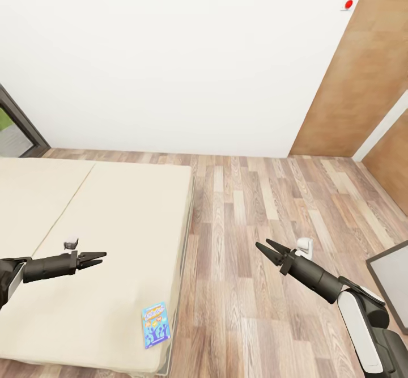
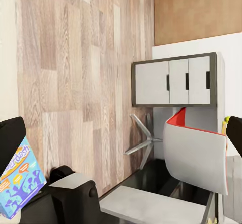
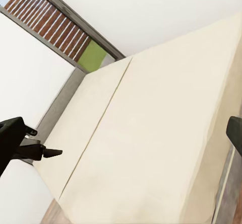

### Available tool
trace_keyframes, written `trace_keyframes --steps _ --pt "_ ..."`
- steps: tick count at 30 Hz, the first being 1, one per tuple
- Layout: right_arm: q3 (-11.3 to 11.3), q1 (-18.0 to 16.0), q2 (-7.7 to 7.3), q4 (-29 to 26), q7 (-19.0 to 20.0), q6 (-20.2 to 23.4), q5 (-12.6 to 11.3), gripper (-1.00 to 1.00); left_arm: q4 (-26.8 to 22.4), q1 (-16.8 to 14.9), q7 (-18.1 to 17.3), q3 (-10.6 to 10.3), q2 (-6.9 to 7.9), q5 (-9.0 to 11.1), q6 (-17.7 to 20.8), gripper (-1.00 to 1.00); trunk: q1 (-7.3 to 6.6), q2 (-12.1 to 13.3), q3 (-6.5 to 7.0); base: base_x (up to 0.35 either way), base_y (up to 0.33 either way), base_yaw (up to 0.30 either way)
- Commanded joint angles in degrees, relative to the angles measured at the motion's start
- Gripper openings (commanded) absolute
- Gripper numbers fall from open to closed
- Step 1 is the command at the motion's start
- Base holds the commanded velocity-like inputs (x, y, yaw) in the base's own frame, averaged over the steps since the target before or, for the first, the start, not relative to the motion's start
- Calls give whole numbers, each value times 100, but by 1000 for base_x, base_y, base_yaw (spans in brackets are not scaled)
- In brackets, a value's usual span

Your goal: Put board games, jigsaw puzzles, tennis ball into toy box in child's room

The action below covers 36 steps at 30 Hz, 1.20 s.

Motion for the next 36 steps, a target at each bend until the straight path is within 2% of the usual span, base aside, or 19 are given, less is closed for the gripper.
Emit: trace_keyframes --steps 1,10,19,25,36 --pt "-4 -4 -1 -1 5 41 -34 100 -2 -7 -29 37 -4 -62 62 100 3 -9 1 0 0 0" --pt "-4 -4 0 -1 8 33 -34 100 -2 -15 192 34 -12 -59 78 100 3 -9 86 0 0 0" --pt "-4 -4 4 -1 8 26 -29 100 -2 -18 350 27 -119 -71 77 100 3 -9 171 -70 0 0" --pt "-4 -4 0 -1 8 10 -34 100 -2 -17 409 27 -131 -68 75 100 3 -9 227 -204 0 0" --pt "-3 -4 -1 -1 8 -144 -42 100 -4 -18 431 35 -164 -72 60 100 3 -9 331 -25 0 0"
